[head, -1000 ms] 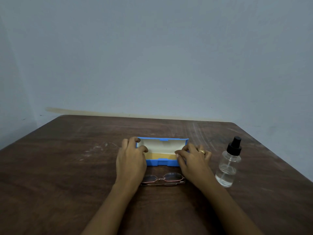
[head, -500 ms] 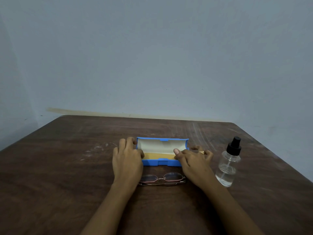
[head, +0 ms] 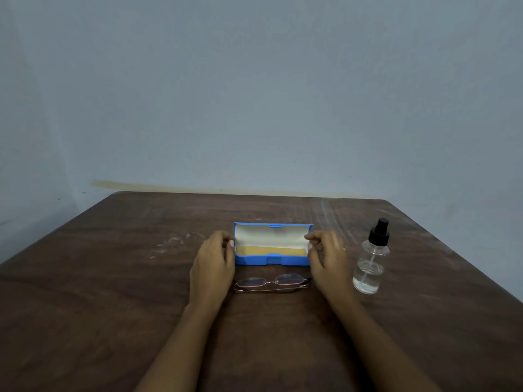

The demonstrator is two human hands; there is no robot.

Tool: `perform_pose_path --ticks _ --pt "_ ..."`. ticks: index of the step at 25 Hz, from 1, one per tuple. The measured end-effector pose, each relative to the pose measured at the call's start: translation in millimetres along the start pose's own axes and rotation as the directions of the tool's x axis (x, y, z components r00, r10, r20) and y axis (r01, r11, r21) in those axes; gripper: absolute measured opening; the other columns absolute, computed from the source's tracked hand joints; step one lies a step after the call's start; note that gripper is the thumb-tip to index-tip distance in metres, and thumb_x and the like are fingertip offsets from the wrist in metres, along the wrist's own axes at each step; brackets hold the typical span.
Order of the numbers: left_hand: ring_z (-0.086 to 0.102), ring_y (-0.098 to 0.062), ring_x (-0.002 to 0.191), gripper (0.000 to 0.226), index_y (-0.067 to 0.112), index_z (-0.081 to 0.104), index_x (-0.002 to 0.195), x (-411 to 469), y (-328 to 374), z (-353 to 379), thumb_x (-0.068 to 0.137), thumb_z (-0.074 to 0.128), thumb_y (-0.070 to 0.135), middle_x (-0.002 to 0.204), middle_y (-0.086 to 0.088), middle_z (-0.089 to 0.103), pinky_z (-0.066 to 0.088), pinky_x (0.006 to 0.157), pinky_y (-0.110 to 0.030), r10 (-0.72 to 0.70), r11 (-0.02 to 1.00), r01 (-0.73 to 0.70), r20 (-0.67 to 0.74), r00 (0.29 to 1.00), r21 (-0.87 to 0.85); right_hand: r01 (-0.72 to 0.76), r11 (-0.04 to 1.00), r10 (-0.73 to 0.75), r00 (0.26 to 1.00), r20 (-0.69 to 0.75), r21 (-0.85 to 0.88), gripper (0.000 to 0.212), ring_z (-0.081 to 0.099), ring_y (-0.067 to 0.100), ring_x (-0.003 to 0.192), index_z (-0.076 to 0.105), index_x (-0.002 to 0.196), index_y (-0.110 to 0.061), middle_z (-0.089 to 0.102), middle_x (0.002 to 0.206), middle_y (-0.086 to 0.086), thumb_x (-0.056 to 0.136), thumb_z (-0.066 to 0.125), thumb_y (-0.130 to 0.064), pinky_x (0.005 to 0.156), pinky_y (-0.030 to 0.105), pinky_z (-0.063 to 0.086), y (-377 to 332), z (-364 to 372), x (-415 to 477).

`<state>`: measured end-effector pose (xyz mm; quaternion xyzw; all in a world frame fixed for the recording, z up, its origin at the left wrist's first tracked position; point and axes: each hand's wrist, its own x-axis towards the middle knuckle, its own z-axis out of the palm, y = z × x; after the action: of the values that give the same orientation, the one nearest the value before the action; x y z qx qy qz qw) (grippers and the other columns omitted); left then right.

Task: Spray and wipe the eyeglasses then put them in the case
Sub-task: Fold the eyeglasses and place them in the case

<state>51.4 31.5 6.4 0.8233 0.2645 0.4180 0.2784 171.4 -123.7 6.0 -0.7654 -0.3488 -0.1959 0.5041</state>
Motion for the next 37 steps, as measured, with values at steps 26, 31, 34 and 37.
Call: perform_pose_path --ticks 26,31,34,37 --pt "0.051 -0.004 0.058 0.006 0.016 0.072 0.071 -22.6 -9.1 -37.4 0.068 0.077 0.014 0.080 -0.011 0.071 0.038 0.050 -0.004 -0.108 0.990 0.133 0.379 0.919 -0.040 -0.326 0.937 0.276 0.913 0.301 0.129 0.025 0.053 0.007 0.060 0.052 0.097 -0.016 0.060 0.071 -0.006 0.081 0.060 0.002 0.050 0.008 0.041 -13.8 -29.1 -40.0" --pt "0.055 -0.002 0.061 0.011 0.024 0.069 0.065 -21.5 -6.9 -37.5 0.071 0.074 0.016 0.073 -0.002 0.070 0.040 0.052 -0.003 -0.127 0.982 0.169 0.351 0.928 -0.091 -0.325 0.923 0.267 0.926 0.268 0.207 0.027 0.054 0.008 0.064 0.052 0.083 -0.021 0.060 0.071 -0.004 0.078 0.063 0.003 0.054 0.009 0.042 -13.7 -28.3 -39.6" --pt "0.051 -0.005 0.060 0.009 0.024 0.069 0.067 -21.6 -4.2 -38.6 0.073 0.073 0.019 0.067 0.000 0.065 0.039 0.052 -0.008 -0.149 0.956 0.221 0.327 0.933 -0.194 -0.309 0.895 0.254 0.946 0.202 0.323 0.030 0.054 0.010 0.070 0.054 0.073 -0.023 0.059 0.074 -0.004 0.078 0.064 0.004 0.064 0.013 0.043 -13.0 -27.7 -38.5" --pt "0.043 -0.009 0.055 0.007 0.019 0.070 0.068 -21.9 -3.6 -37.6 0.075 0.071 0.018 0.058 0.001 0.058 0.036 0.052 -0.019 -0.184 0.880 0.322 0.374 0.909 -0.349 -0.328 0.841 0.273 0.944 0.186 0.430 0.027 0.056 0.008 0.069 0.059 0.073 -0.021 0.061 0.076 -0.003 0.080 0.061 0.005 0.063 0.021 0.044 -14.0 -27.5 -38.5"
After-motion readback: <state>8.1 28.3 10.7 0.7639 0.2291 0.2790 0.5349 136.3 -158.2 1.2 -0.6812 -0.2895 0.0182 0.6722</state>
